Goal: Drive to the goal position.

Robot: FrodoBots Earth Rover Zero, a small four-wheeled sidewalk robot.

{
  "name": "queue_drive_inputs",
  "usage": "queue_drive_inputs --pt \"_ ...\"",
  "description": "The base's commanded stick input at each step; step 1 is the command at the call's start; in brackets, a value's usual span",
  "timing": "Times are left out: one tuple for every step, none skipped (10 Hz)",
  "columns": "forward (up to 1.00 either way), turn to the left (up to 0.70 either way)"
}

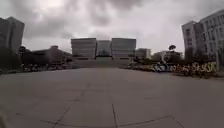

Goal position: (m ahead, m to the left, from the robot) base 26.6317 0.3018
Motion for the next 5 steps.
queue_drive_inputs --pt "0.7 0.0" --pt "0.7 0.0" --pt "0.7 0.0" --pt "0.7 0.0" --pt "0.7 0.0"
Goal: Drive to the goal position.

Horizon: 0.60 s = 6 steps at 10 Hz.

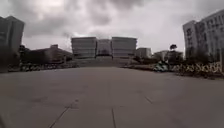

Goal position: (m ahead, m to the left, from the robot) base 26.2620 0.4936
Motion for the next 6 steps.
queue_drive_inputs --pt "0.7 0.0" --pt "0.7 0.0" --pt "0.7 0.0" --pt "0.7 0.0" --pt "0.7 0.0" --pt "0.7 0.0"
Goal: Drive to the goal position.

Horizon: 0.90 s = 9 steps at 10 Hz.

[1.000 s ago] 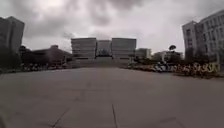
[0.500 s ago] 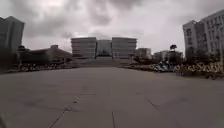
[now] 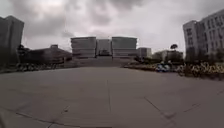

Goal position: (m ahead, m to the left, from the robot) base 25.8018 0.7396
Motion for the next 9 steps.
queue_drive_inputs --pt "0.7 0.0" --pt "0.7 0.0" --pt "0.7 0.0" --pt "0.7 0.0" --pt "0.7 0.0" --pt "0.7 0.0" --pt "0.7 0.0" --pt "0.7 0.0" --pt "0.7 0.0"
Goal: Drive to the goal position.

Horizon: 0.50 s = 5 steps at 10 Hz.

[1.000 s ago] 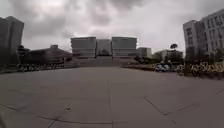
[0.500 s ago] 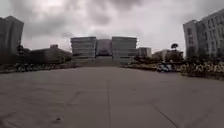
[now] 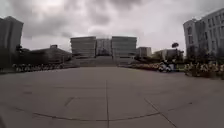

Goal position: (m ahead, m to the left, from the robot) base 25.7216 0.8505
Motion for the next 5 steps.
queue_drive_inputs --pt "0.7 0.0" --pt "0.7 0.0" --pt "0.7 0.0" --pt "0.7 0.0" --pt "0.7 0.0"
